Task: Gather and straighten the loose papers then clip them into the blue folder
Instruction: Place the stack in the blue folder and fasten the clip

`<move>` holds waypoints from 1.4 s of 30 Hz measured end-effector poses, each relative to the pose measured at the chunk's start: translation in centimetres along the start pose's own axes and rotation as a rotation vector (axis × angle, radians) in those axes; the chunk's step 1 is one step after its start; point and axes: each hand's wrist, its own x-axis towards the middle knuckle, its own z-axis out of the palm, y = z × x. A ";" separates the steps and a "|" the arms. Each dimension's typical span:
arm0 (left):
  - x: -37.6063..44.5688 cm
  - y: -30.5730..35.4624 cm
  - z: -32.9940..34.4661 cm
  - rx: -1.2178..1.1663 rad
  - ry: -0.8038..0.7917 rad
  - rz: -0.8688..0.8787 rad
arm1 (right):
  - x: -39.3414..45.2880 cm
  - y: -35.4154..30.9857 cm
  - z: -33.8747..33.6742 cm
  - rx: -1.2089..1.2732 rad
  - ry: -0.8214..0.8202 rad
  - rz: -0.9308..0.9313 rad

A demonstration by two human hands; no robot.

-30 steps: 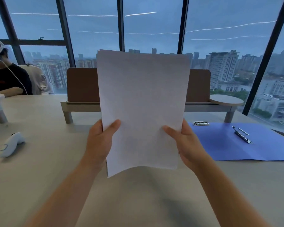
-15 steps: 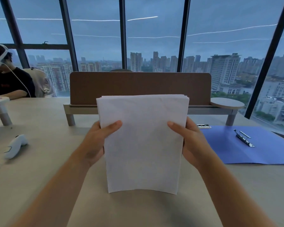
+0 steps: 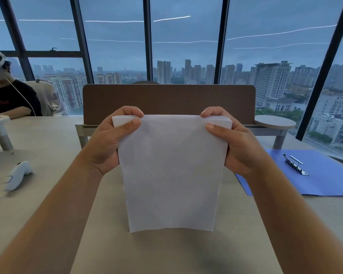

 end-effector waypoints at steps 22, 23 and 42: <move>-2.3 -4.3 -0.3 0.011 0.061 -0.198 | -3.3 5.2 0.4 -0.093 0.236 0.086; -2.7 -5.3 -0.2 0.027 0.066 -0.235 | -3.8 6.2 0.5 -0.102 0.254 0.108; -4.4 -11.5 -0.2 0.073 0.120 -0.377 | -7.3 15.3 -1.8 -0.250 0.365 0.296</move>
